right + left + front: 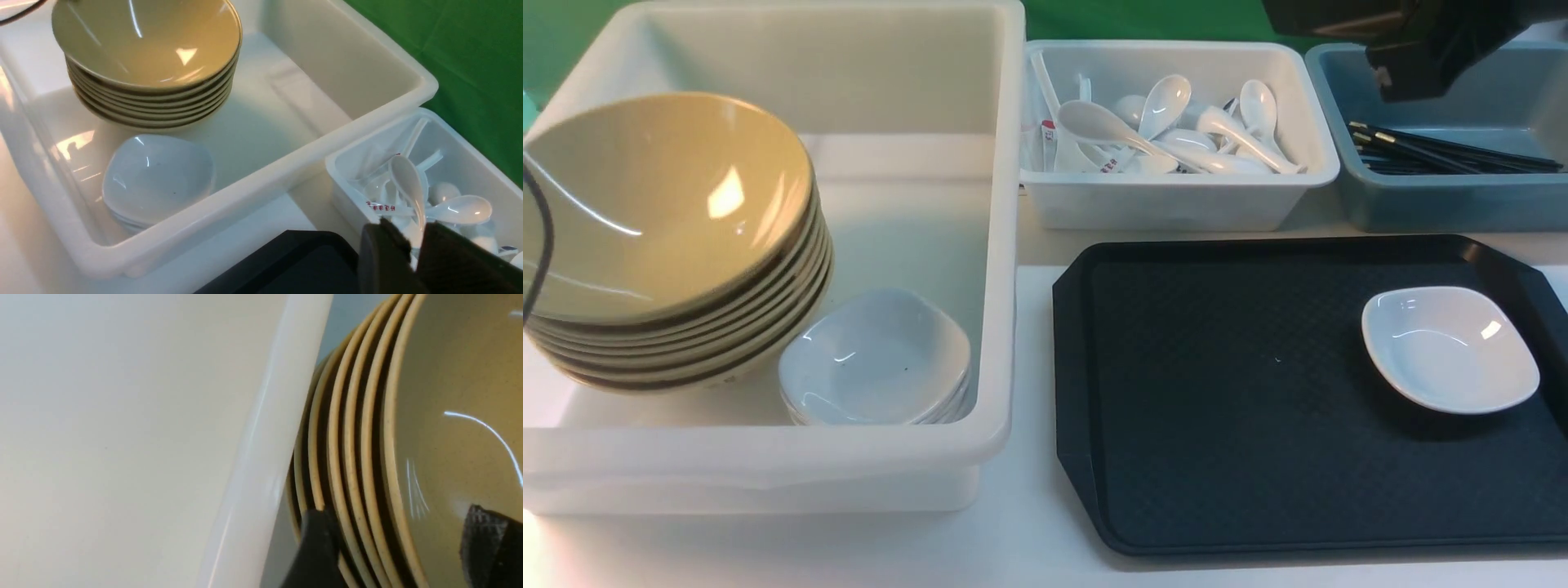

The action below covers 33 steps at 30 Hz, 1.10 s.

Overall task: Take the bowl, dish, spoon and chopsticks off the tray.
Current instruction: Use the left arm to grab the plate

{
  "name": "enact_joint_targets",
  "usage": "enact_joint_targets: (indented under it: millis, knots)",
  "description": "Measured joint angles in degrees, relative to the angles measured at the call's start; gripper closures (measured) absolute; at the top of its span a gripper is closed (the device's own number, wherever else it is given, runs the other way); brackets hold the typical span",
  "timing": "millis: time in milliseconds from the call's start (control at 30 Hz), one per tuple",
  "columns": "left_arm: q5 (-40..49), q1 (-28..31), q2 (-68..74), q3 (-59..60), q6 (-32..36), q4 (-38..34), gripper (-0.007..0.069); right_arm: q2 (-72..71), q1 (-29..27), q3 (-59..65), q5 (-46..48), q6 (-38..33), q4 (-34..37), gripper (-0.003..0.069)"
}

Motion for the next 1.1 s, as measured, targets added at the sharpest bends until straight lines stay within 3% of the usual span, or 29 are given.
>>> enact_joint_targets:
  millis: [133, 233, 300, 433, 567, 700, 733, 767, 833, 967, 1100]
  knots:
    - [2.26, 0.00, 0.04, -4.21, 0.48, 0.98, 0.0035, 0.00, 0.00, 0.00, 0.73, 0.00, 0.00, 0.0491]
    - [4.80, 0.00, -0.19, -7.68, -1.09, 2.51, 0.0001, 0.00, 0.00, 0.00, 0.85, 0.00, 0.00, 0.0491]
    - [8.93, -0.06, -1.10, -12.42, -5.59, 5.40, 0.0008, 0.00, 0.00, 0.00, 0.86, 0.00, 0.00, 0.0491]
    - [12.40, -3.95, -3.80, -19.02, -10.60, 9.98, 0.0096, 0.00, 0.00, 0.00, 0.74, 0.00, -0.42, 0.0491]
    - [13.15, -19.28, -6.14, -22.71, -12.37, 14.70, 0.0336, 0.00, 0.05, -1.04, 0.71, 1.96, -4.13, 0.0491]
    - [11.88, -38.34, -3.05, -22.95, -12.43, 19.37, 0.0581, 0.00, 0.05, -3.25, 3.43, 10.64, -15.68, 0.0491]
    - [11.58, -39.16, -2.74, -22.95, -12.43, 19.87, 0.0587, 0.00, 0.05, -3.25, 3.75, 11.11, -16.36, 0.0491]
    - [9.78, -46.12, 0.48, -23.29, -12.43, 21.83, 0.0618, 0.00, 0.05, -4.51, 7.03, 15.85, -22.95, 0.0491]
    - [8.10, -52.14, 4.56, -24.55, -12.49, 23.67, 0.0629, -0.19, 0.05, -5.07, 10.95, 20.70, -29.86, 0.0491]
    - [7.05, -60.72, 13.50, -30.37, -12.54, 25.04, 0.0636, -0.69, 0.05, -5.14, 20.14, 28.25, -40.46, 0.0491]
    - [6.52, -67.68, 24.47, -40.88, -12.36, 22.68, 0.0636, -3.20, -0.41, -4.61, 24.30, 33.35, -44.42, 0.0494]
